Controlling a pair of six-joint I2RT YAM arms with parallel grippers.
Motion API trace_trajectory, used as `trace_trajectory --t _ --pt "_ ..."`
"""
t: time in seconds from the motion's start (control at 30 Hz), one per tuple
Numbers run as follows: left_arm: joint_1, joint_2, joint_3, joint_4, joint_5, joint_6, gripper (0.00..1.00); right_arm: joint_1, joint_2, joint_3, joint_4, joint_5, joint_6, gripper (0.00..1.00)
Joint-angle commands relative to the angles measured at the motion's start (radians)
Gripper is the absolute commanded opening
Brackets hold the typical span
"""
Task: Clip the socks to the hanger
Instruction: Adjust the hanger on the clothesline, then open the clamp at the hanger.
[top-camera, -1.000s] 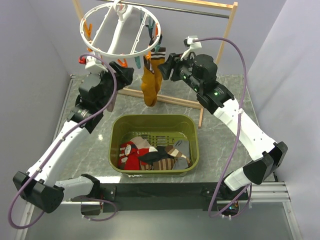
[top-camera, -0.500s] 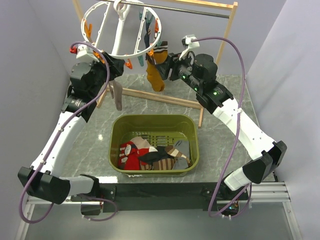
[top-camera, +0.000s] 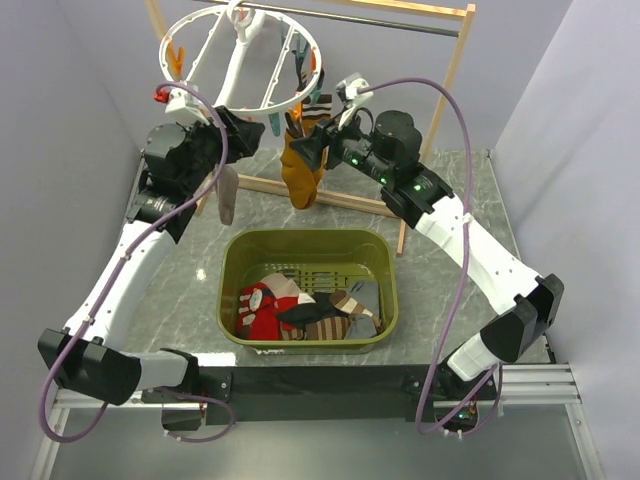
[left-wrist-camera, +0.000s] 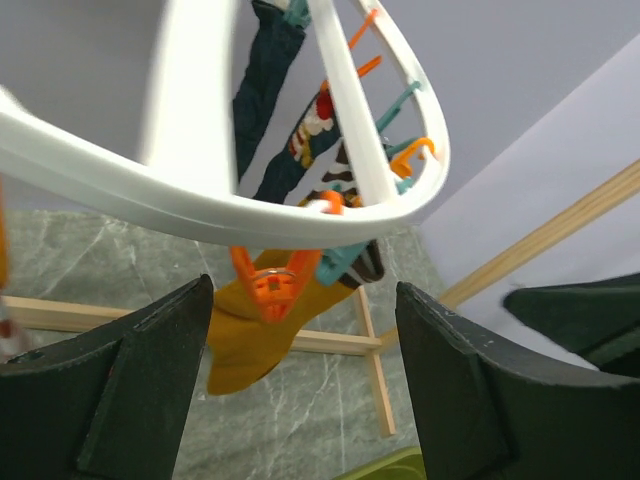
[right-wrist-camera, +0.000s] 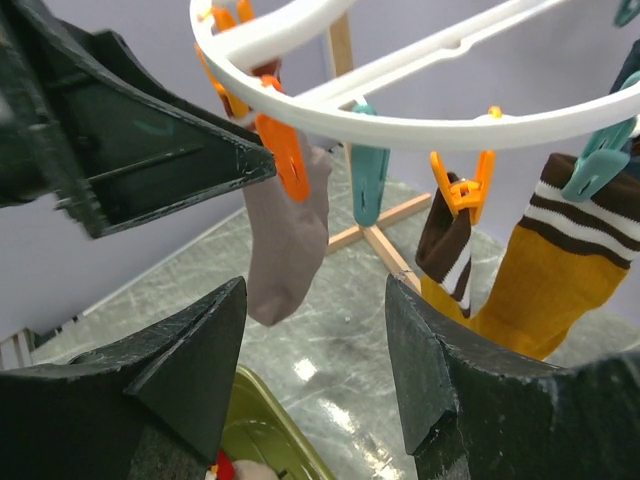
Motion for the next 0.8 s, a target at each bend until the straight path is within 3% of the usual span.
trace_trajectory --t 0.0,0.37,0.77 --pt "-0.047 -0.001 0.027 0.049 -0.082 0.005 0.8 0.008 0.014 0.035 0.012 0.014 -0.031 0.64" --pt "-0.121 0.028 0.046 0.072 -0.304 0.017 0.72 0.011 -0.004 0.009 -0.006 0.051 -0.037 0.64" --pt "-0.122 0.091 0.089 0.062 -0.303 0.041 0.67 0.014 -0.001 0.017 -0.005 0.074 -0.065 0.64"
